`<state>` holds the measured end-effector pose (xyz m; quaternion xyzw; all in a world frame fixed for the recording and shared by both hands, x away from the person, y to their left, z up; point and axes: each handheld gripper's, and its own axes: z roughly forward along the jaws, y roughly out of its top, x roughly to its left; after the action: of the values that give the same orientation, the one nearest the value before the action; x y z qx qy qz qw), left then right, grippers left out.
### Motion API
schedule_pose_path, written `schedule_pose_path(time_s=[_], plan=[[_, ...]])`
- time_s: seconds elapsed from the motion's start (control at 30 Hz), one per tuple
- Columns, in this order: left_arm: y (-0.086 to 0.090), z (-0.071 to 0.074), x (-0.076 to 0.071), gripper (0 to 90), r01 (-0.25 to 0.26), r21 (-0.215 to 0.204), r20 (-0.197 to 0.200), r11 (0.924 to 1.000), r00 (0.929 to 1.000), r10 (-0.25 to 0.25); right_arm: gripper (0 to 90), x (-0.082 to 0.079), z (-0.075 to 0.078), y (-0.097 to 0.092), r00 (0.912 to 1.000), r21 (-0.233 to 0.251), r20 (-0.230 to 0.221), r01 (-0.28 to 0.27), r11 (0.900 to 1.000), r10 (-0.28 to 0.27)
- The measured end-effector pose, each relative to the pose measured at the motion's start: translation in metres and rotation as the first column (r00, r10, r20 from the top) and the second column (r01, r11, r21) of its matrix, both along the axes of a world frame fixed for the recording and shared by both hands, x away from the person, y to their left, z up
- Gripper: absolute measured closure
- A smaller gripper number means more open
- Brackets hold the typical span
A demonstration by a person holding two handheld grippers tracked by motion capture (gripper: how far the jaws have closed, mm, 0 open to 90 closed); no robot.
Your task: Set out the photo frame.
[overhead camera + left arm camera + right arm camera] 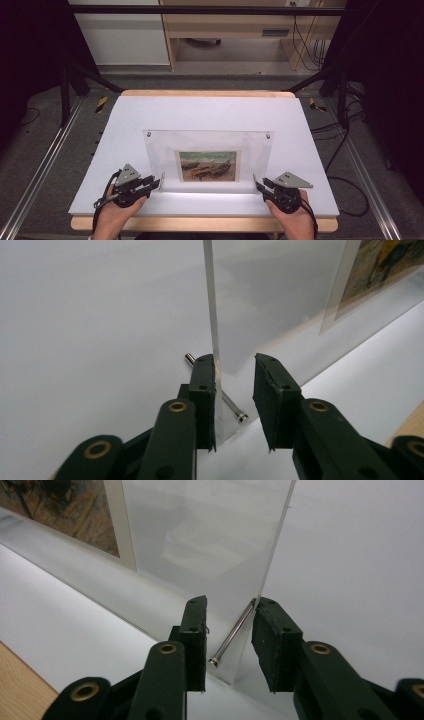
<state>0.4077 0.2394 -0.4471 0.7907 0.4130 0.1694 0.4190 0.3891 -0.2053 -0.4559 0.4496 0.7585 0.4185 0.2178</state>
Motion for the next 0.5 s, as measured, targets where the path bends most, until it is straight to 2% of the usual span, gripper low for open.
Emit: schedule_pose_path(time_s=[0.03,0.1,0.17,0.2,0.23,0.27,0.3,0.4,0.5], plan=[[0.0,0.0,0.0,66.4,0.0,0.0,0.0,1.0,1.0,0.0,65.4,0.0,0.0,0.0,1.0,0.0,0.0,0.0,1.0,0.0],[-0.001,0.0,0.0,63.3,-0.009,0.007,0.014,0.9999,0.9999,0.009,57.5,0.0,0.001,0.0,0.9999,0.018,0.01,0.011,0.9998,-0.011],[0.0,0.001,0.001,51.8,-0.026,0.01,0.035,0.9996,0.9991,0.026,44.2,0.001,0.002,-0.001,0.9995,0.021,0.015,0.028,0.9994,-0.029],[0.001,0.003,0.002,40.4,-0.034,0.011,0.057,0.9994,0.9978,0.034,34.2,0.002,0.004,-0.002,0.9986,0.023,0.03,0.042,0.9988,-0.043],[0.001,0.003,0.002,35.1,-0.034,0.011,0.057,0.9994,0.9978,0.034,30.2,0.002,0.005,-0.003,0.9982,0.021,0.037,0.047,0.9987,-0.048],[0.003,0.004,0.003,30.3,-0.036,-0.026,0.074,0.999,0.9965,0.038,24.9,0.003,0.006,-0.004,0.9976,0.023,0.043,0.053,0.9983,-0.054],[0.004,0.005,0.003,27.1,-0.035,-0.036,0.083,0.9987,0.9958,0.038,20.9,0.004,0.006,-0.005,0.9973,0.029,0.044,0.058,0.9979,-0.059],[0.007,0.009,0.003,18.5,-0.027,-0.051,0.114,0.9983,0.9929,0.033,15.3,0.004,0.009,-0.009,0.9963,0.034,0.053,0.066,0.9972,-0.068],[0.009,0.01,0.004,13.3,-0.021,-0.073,0.124,0.9971,0.9918,0.03,13.1,0.002,0.011,-0.011,0.9949,0.042,0.069,0.071,0.9966,-0.074]])
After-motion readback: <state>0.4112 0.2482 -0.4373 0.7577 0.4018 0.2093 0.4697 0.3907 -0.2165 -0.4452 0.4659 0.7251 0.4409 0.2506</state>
